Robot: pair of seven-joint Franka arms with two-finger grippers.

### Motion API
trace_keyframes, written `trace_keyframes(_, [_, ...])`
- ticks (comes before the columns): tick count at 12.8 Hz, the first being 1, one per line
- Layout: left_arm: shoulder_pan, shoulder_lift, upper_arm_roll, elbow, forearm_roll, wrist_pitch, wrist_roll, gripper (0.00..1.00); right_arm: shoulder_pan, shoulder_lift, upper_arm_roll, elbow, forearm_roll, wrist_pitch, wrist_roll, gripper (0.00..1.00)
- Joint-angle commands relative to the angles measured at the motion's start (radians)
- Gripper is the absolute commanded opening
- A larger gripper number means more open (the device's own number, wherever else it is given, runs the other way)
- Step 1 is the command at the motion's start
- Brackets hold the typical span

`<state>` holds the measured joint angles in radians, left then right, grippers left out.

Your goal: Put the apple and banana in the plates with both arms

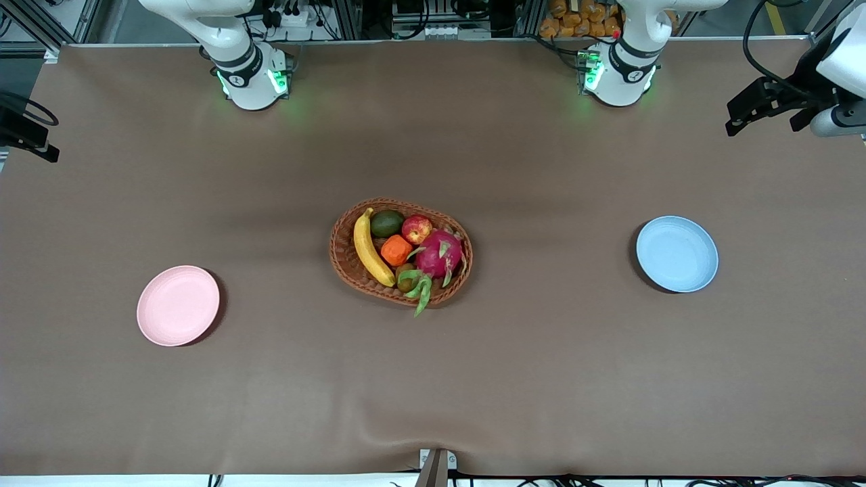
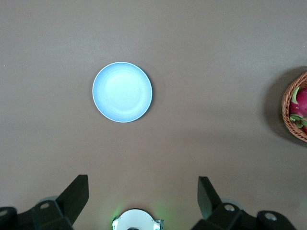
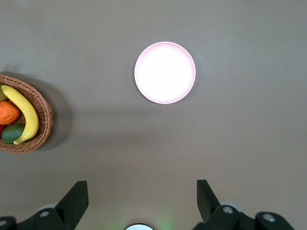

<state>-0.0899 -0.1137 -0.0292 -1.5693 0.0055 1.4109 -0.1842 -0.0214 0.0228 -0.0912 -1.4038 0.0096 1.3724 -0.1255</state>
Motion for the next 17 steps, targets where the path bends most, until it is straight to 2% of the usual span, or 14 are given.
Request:
trace_keyframes(1, [0.002, -0.014, 0.005, 0.005, -0.001, -0.021, 0.003, 1.0, 0.015, -0.021, -0.004, -0.017, -0.011, -0.013, 0.021, 1.0])
trace_keyframes(4, [0.007, 0.012, 0.011, 0.031, -0.01, -0.021, 0.008, 1.0, 0.015, -0.021, -0.002, -0.017, -0.011, -0.013, 0.021, 1.0])
trace_keyframes(17, [-0.011, 0.019, -0.012, 0.025, -0.013, -0.03, -0.001, 1.0, 0.017, -0.015, -0.002, -0.043, -0.01, -0.013, 0.015, 1.0])
